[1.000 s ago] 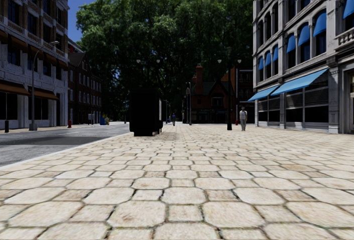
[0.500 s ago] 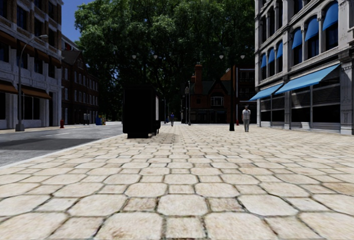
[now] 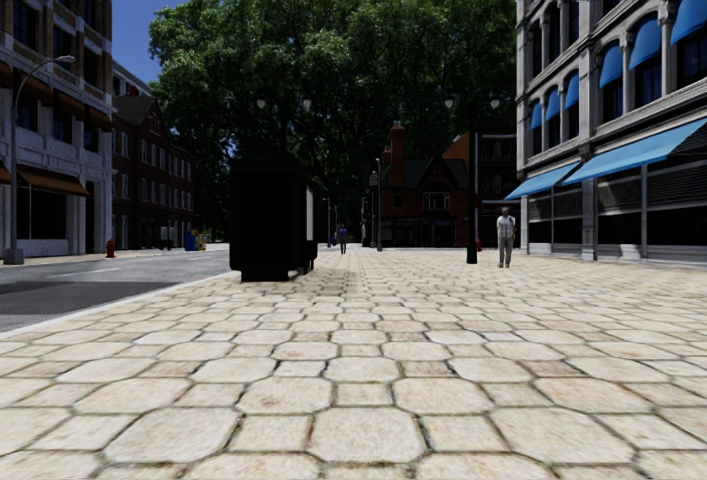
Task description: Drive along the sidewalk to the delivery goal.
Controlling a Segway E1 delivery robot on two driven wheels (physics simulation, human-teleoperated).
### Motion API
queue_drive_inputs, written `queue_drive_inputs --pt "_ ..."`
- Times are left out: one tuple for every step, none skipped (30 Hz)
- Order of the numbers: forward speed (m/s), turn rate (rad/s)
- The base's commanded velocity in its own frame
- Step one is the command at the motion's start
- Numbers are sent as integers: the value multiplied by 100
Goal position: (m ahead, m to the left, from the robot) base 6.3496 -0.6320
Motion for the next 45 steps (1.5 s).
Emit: queue_drive_inputs --pt "200 0" --pt "200 0" --pt "200 0" --pt "200 0" --pt "200 0" --pt "200 0" --pt "200 0" --pt "200 0" --pt "200 0" --pt "200 0" --pt "200 0" --pt "200 0" --pt "200 0" --pt "200 0" --pt "200 0" --pt "200 0" --pt "200 -6" --pt "200 -22" --pt "200 -22" --pt "200 -45" --pt "200 -56" --pt "200 -57" --pt "200 -57" --pt "200 -7" --pt "200 0" --pt "200 0" --pt "200 0" --pt "200 0" --pt "200 0" --pt "200 0" --pt "200 0" --pt "200 0" --pt "200 0" --pt "200 0" --pt "200 0" --pt "200 0" --pt "200 0" --pt "200 0" --pt "200 0" --pt "200 0" --pt "200 0" --pt "200 0" --pt "200 0" --pt "200 0" --pt "200 0"
